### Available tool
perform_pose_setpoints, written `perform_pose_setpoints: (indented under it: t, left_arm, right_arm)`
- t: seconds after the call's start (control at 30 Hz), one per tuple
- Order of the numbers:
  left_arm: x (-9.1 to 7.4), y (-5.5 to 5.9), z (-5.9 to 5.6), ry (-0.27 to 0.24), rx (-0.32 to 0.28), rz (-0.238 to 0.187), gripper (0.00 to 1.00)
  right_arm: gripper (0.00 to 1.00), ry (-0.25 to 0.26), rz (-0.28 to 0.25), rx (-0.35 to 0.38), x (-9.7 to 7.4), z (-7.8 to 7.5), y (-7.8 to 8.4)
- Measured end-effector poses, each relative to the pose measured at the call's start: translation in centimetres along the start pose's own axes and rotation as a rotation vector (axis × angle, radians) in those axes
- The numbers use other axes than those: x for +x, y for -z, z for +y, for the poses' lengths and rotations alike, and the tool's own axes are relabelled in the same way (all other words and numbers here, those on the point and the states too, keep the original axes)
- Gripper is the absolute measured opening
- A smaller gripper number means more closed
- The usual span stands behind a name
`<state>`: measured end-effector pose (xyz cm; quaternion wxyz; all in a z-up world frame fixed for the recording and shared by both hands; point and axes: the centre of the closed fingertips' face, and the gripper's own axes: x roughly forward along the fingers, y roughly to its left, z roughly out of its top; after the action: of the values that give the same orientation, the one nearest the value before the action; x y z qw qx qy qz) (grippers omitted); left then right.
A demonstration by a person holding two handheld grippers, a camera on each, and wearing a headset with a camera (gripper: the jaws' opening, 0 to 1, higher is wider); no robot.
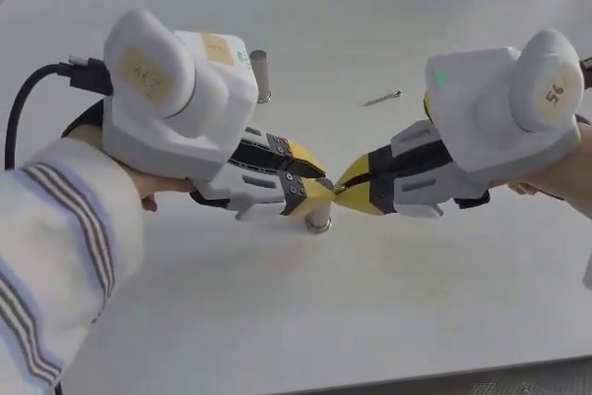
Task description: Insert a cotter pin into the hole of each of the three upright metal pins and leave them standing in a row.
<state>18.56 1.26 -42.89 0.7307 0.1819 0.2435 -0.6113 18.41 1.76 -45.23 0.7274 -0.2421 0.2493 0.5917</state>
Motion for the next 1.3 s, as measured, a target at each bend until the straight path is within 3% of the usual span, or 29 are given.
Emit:
perform_pose_setpoints:
  t: [0.07, 0.17, 0.27, 0.43, 0.6, 0.73, 0.87, 1.03, 1.13, 1.2, 1.3]
  left_arm:
    - [0.0, 0.0, 0.0, -0.001, 0.001, 0.000, 0.09]
    - [0.0, 0.0, 0.0, 0.000, 0.000, 0.000, 0.09]
    - [0.0, 0.0, 0.0, -0.001, 0.007, 0.002, 0.09]
    - [0.1, 0.0, 0.0, 0.000, -0.002, -0.001, 0.10]
    - [-0.1, 0.0, -0.1, -0.002, 0.048, -0.005, 0.09]
    - [-0.6, -0.6, -0.5, 0.015, 0.030, -0.046, 0.11]
    - [-1.2, -0.8, -0.6, -0.020, 0.076, -0.080, 0.32]
    - [-2.2, -0.5, -1.7, -0.014, 0.006, -0.130, 0.55]
    - [-2.8, -0.3, -2.5, -0.021, -0.072, -0.165, 0.69]
    - [-3.0, -0.1, -3.1, -0.010, -0.116, -0.190, 0.84]
    - [-3.5, 0.8, -3.7, -0.025, -0.138, -0.192, 0.99]
  right_arm:
    - [0.01, 0.000, 0.016, -0.021, 0.0, 0.1, 0.3]
    - [0.11, 0.002, 0.036, -0.031, 0.0, 0.1, 0.9]
    - [0.07, -0.003, 0.041, -0.019, -0.2, 0.4, 1.3]
    - [0.08, 0.006, 0.033, 0.004, -0.4, 0.7, 1.2]
    - [0.10, 0.025, 0.020, 0.030, -0.5, 0.4, 0.9]
    - [0.15, 0.035, -0.008, 0.057, -0.6, 0.2, 0.4]
    - [0.21, 0.045, -0.023, 0.091, -0.5, 0.1, 0.2]
    - [0.23, 0.045, -0.036, 0.115, -0.2, 0.3, 0.0]
    - [0.23, 0.040, -0.042, 0.122, 0.1, 0.4, -0.1]
    - [0.23, 0.036, -0.043, 0.124, 0.3, 0.5, -0.2]
    - [0.23, 0.030, -0.044, 0.128, 0.7, 0.3, -0.2]
